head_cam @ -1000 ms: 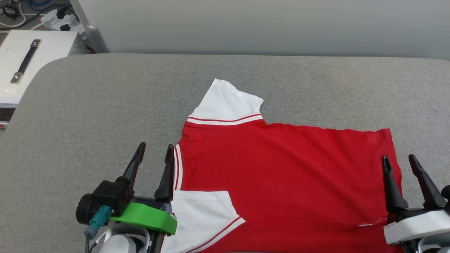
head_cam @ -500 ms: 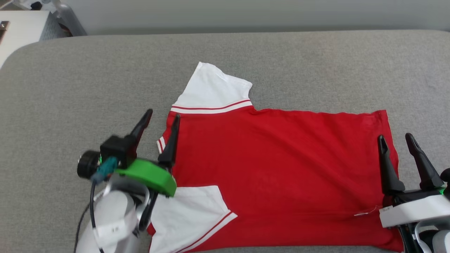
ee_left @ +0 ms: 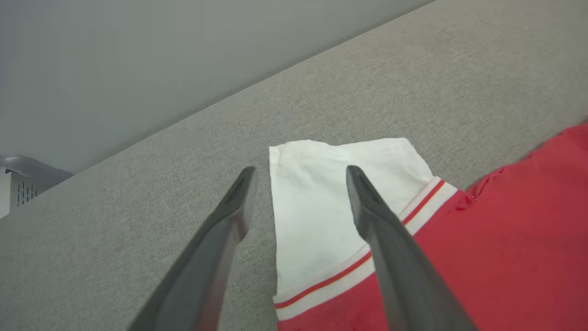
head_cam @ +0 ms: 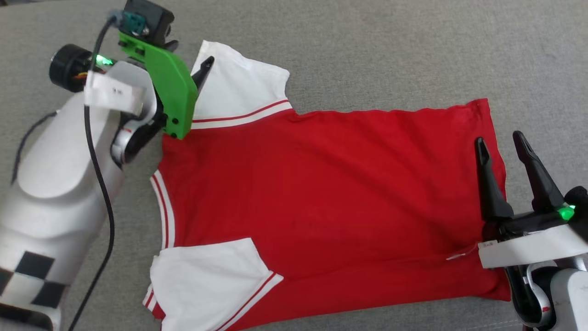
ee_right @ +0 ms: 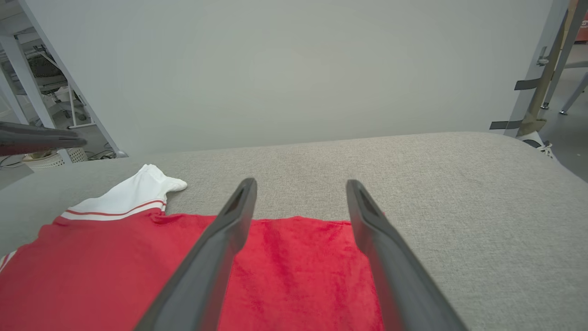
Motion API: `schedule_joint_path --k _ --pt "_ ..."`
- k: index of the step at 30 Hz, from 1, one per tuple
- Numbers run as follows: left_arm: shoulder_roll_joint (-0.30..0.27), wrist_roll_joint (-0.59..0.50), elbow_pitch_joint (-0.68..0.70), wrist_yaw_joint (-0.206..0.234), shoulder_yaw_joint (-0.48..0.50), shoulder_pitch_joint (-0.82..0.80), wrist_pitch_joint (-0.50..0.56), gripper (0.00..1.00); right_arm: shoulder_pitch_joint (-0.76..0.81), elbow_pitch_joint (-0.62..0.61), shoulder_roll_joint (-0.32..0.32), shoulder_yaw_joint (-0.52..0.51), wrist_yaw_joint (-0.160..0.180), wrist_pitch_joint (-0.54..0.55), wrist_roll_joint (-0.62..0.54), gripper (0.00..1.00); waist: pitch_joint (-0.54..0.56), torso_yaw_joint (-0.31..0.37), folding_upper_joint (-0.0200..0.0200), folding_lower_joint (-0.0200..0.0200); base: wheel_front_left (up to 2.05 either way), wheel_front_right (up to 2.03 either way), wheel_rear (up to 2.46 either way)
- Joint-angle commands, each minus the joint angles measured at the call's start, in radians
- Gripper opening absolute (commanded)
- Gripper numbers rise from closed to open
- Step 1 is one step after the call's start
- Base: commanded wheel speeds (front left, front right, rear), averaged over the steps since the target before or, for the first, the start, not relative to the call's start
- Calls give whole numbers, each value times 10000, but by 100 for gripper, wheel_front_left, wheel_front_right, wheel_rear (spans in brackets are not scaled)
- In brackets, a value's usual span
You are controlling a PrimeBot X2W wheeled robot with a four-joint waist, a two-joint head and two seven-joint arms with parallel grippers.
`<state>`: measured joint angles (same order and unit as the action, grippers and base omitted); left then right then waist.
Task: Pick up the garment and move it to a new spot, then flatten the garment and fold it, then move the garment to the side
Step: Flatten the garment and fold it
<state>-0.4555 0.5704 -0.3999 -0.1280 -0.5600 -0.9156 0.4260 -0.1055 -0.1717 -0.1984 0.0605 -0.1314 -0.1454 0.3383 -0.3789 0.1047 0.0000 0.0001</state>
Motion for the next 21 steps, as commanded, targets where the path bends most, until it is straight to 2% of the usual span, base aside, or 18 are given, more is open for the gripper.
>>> schedule_joint_path --k 1,8,14,21 --pt "-173 386 -171 -25 -298 -483 385 100 -208 -62 58 98 7 -64 -48 100 -796 757 0 -1 0 0 0" --pt "-893 1497 -1451 -26 -1328 -2166 1946 100 -596 -194 198 577 7 -157 -171 100 -1446 1283 0 -1 0 0 0" --pt "-1116 1805 -2748 -26 -1629 -2974 2170 100 -847 -296 134 938 7 -194 -101 100 -1801 1555 0 -1 0 0 0" --pt "-1008 2007 -3741 -26 -1956 -3218 2042 100 -911 -253 73 1063 7 -264 38 100 -1987 1649 0 -1 0 0 0"
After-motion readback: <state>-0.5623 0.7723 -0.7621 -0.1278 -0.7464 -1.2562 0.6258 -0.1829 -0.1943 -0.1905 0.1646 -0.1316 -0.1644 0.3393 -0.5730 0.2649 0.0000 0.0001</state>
